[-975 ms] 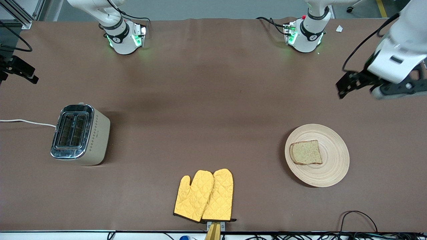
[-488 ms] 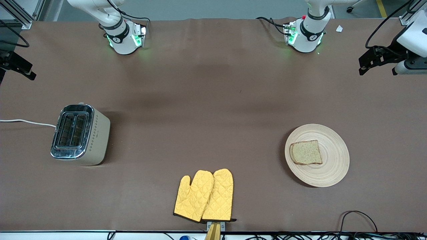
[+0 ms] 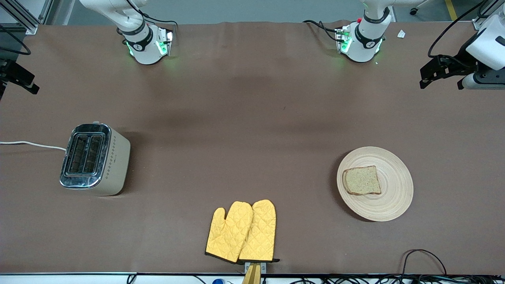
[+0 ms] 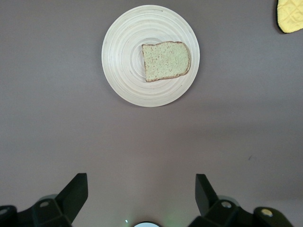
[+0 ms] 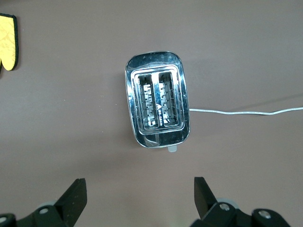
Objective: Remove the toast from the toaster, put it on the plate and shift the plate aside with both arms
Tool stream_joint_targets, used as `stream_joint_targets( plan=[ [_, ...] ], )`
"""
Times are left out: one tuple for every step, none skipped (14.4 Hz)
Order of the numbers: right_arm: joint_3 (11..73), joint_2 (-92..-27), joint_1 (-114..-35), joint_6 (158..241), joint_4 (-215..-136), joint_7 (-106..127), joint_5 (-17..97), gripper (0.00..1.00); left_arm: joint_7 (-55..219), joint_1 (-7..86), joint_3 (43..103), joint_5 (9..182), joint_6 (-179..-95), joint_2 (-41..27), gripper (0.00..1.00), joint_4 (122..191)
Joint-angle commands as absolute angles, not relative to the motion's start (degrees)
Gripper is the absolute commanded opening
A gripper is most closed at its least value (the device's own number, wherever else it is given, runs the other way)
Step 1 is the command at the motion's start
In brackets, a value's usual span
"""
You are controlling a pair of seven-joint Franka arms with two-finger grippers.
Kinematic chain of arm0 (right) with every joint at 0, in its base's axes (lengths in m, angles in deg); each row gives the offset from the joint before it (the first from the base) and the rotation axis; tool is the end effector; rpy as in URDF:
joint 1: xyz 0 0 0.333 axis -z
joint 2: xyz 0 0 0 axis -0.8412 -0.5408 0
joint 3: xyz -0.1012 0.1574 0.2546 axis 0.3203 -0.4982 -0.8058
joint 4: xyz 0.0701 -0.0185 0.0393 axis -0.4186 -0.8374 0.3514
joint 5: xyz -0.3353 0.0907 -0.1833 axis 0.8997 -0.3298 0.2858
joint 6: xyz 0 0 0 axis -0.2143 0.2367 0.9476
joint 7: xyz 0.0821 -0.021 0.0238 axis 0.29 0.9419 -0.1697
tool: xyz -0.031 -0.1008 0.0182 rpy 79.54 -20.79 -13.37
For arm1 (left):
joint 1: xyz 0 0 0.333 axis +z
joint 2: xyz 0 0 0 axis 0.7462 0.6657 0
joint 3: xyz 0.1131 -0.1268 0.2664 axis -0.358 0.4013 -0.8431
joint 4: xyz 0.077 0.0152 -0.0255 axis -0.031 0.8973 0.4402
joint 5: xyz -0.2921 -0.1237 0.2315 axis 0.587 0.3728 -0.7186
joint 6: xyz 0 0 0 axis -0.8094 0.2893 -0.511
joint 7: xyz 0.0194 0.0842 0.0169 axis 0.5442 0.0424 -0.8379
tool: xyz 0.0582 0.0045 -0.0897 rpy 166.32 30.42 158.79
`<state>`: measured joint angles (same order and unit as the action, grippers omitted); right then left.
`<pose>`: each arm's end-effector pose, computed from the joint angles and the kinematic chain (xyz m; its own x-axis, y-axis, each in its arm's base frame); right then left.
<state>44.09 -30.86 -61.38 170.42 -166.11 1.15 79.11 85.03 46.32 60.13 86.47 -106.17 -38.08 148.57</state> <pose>0.5158 -0.0405 0.6775 0.9898 -0.1348 0.0454 -0.1358 -0.9905 0.0204 0.5124 -0.0664 0.6564 0.9981 -0.0607 -0.0046 -0.0608 -0.9981 -0.0107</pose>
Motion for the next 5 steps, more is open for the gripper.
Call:
stream_joint_targets(
  plan=[
    [43.42,-30.43,-60.52,170.32,-166.37,1.49,78.35,1.0,85.03,45.8,60.14,86.66,-104.67,-37.1,1.0,145.9],
    [43.34,-30.43,-60.52,170.41,-166.37,1.57,78.35,1.0,85.21,45.72,60.14,86.58,-104.67,-37.1,1.0,145.81],
    [43.42,-30.52,-60.6,170.41,-166.37,1.57,78.35,1.0,85.21,45.8,60.23,86.57,-104.58,-37.1,1.0,145.81],
    [43.42,-30.52,-60.6,170.32,-166.37,1.57,78.35,1.0,85.21,45.89,60.14,86.49,-104.32,-37.1,1.0,145.72],
    [43.42,-30.52,-60.6,170.23,-166.37,1.57,78.35,1.0,85.3,45.98,60.14,86.57,-104.23,-37.01,1.0,145.72]
  ],
)
